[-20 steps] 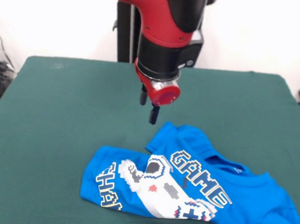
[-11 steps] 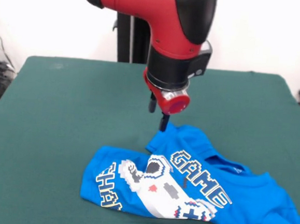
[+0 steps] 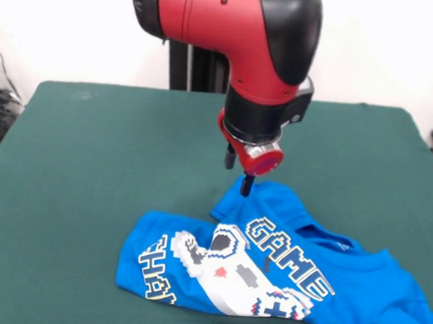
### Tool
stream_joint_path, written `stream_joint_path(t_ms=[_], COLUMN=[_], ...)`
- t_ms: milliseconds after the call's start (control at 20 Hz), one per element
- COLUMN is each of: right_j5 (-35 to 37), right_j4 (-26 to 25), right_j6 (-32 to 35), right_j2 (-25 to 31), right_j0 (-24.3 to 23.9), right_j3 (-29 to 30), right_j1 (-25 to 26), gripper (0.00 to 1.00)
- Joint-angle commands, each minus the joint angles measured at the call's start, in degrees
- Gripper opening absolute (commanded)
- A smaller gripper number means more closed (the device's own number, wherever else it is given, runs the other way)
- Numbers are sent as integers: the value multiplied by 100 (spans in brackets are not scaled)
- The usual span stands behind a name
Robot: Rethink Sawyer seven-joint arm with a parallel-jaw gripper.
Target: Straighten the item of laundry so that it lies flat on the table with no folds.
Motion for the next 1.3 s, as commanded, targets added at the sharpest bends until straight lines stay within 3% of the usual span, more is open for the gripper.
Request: stream_joint_path(t_ms=[50, 550, 850, 1000, 1050, 1300], right_j5=[-518, -863, -264, -90, 16, 471], right_j4=[-82, -63, 103, -93, -230, -203], right_j6=[-172, -378, -993, -1020, -918, -394], right_j2=[692, 967, 1511, 1470, 1417, 1138], right_j0=[-4, -148, -642, -607, -544, -292], right_j3=[22, -271, -392, -600, -717, -1117], right_j1=[704, 1154, 1333, 1348, 1341, 1427], gripper=[100, 100, 100, 100, 0, 0])
